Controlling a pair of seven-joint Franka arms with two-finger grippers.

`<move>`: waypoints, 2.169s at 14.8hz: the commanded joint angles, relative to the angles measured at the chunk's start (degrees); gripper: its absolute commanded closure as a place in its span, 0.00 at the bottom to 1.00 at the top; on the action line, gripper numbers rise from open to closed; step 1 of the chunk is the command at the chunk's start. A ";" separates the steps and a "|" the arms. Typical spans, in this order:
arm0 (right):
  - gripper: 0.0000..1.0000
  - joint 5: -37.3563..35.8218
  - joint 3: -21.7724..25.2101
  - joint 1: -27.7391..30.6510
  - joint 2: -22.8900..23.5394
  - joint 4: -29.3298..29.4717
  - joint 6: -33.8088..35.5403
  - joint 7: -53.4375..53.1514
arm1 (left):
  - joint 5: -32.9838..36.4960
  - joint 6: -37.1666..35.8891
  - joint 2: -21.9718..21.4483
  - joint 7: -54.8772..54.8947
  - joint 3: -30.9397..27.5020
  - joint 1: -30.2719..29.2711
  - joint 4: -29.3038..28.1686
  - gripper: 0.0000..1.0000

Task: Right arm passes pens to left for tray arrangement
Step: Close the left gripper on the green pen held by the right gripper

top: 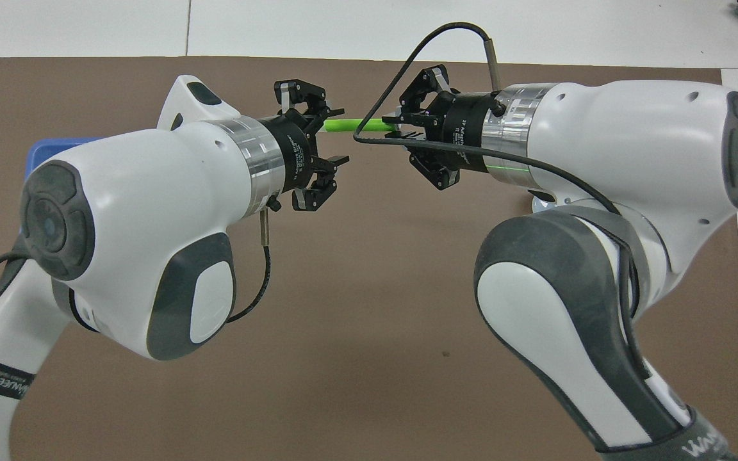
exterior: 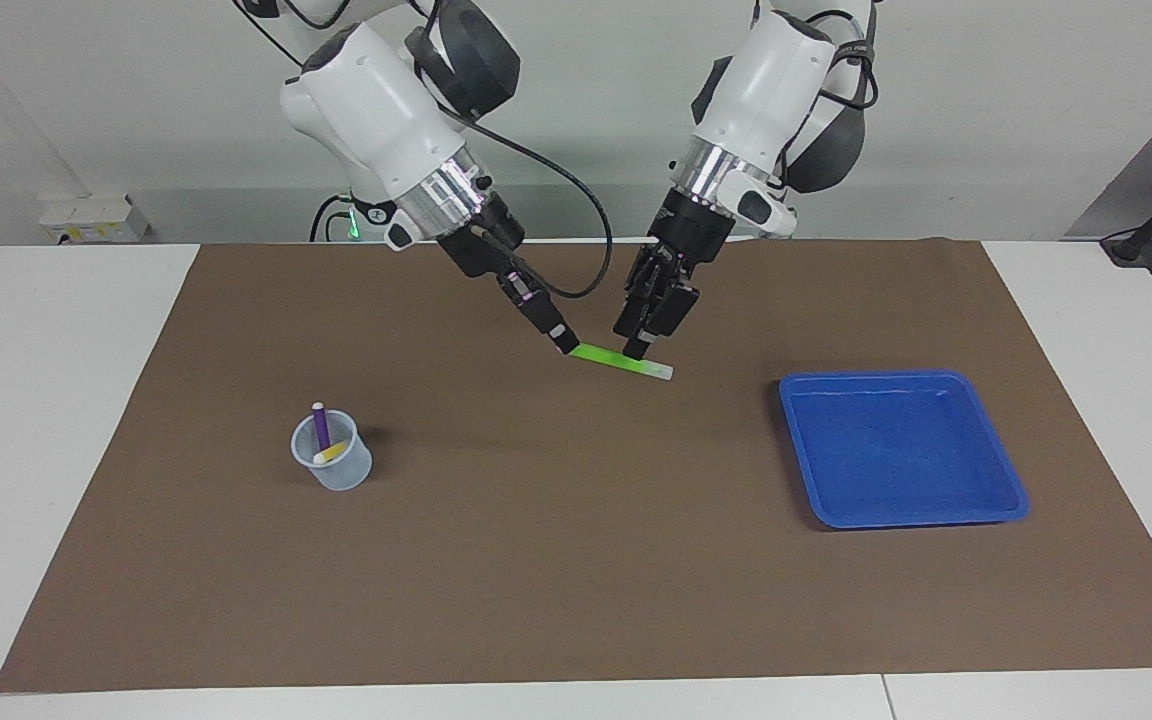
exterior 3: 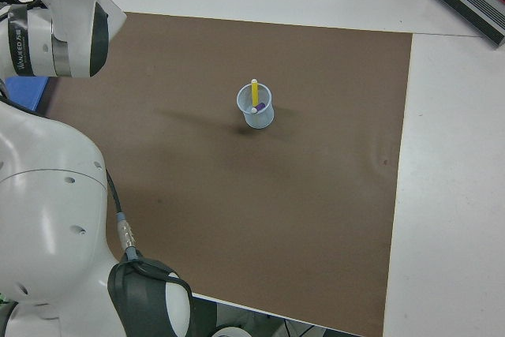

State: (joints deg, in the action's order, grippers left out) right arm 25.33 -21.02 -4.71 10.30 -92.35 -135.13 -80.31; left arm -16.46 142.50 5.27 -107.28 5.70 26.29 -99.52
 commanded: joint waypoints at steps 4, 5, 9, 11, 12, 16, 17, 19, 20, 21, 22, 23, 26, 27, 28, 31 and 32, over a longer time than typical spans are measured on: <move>1.00 1.22 -0.25 0.23 -1.52 -1.87 -1.10 -0.98 | 0.73 2.96 0.09 -0.13 -0.17 0.51 -1.29 0.45; 1.00 1.22 -0.25 0.23 -1.52 -1.87 -1.10 -0.99 | 0.82 3.13 0.27 -0.13 -0.17 0.43 -1.20 0.45; 1.00 1.22 -0.25 0.23 -1.52 -1.87 -1.10 -0.99 | 0.82 3.57 0.45 -0.13 -0.17 0.51 -1.29 0.56; 1.00 1.22 -0.25 0.14 -1.52 -1.87 -1.10 -0.99 | 0.82 3.84 0.53 -0.04 -0.08 0.51 -1.29 0.56; 1.00 1.22 -0.25 0.23 -1.52 -1.87 -1.10 -0.90 | 0.91 4.01 0.54 -0.04 -0.08 0.60 -1.29 0.56; 1.00 1.22 -0.25 0.14 -1.52 -1.78 -1.19 -0.90 | 1.61 5.33 1.41 -0.04 -0.08 0.69 -1.20 0.50; 1.00 1.22 -0.25 0.23 -1.43 -1.69 -1.19 -0.98 | 1.61 5.42 1.50 -0.13 -0.08 0.69 -1.20 0.50; 1.00 1.22 -0.25 0.14 -1.51 -1.69 -1.19 -0.99 | 1.61 5.42 1.50 -0.13 -0.08 0.69 -1.11 0.50; 1.00 1.22 -0.25 0.14 -1.43 -1.69 -1.19 -1.07 | 1.61 5.51 1.68 -0.13 -0.08 0.69 -1.11 0.52; 1.00 1.22 -0.25 0.14 -1.43 -1.69 -1.19 -1.33 | 1.61 5.51 1.68 -0.13 -0.08 0.69 -0.94 0.55; 1.00 1.22 -0.25 0.14 -1.43 -1.69 -1.19 -1.42 | 1.61 5.51 1.77 -0.04 -0.08 0.60 -0.94 0.60; 1.00 1.22 -0.25 0.14 -1.43 -1.69 -1.19 -1.42 | 1.61 5.42 1.77 -0.13 -0.08 0.60 -0.94 0.62; 1.00 1.22 -0.25 0.14 -1.43 -1.78 -1.19 -1.42 | 1.61 4.63 1.68 -0.21 -0.08 0.60 -0.76 0.75; 1.00 1.22 -0.25 0.14 -1.51 -1.78 -1.19 -1.42 | 1.61 4.63 1.68 -0.21 -0.08 0.60 -0.76 0.80; 1.00 1.22 -0.25 0.14 -1.43 -1.78 -1.19 -1.42 | 1.61 4.63 1.68 -0.21 -0.08 0.60 -0.76 0.84; 1.00 1.22 -0.25 0.14 -1.52 -1.69 -1.10 -1.42 | 1.61 4.63 1.68 -0.30 -0.08 0.69 -0.50 0.89; 1.00 1.22 -0.25 0.14 -1.52 -1.78 -1.10 -1.42 | 1.61 4.63 1.77 -0.30 -0.08 0.69 -0.32 0.92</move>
State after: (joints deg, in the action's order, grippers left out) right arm 25.33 -21.00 -4.83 10.20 -92.56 -135.15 -80.63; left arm -15.64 146.72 6.88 -107.15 5.81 26.57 -100.12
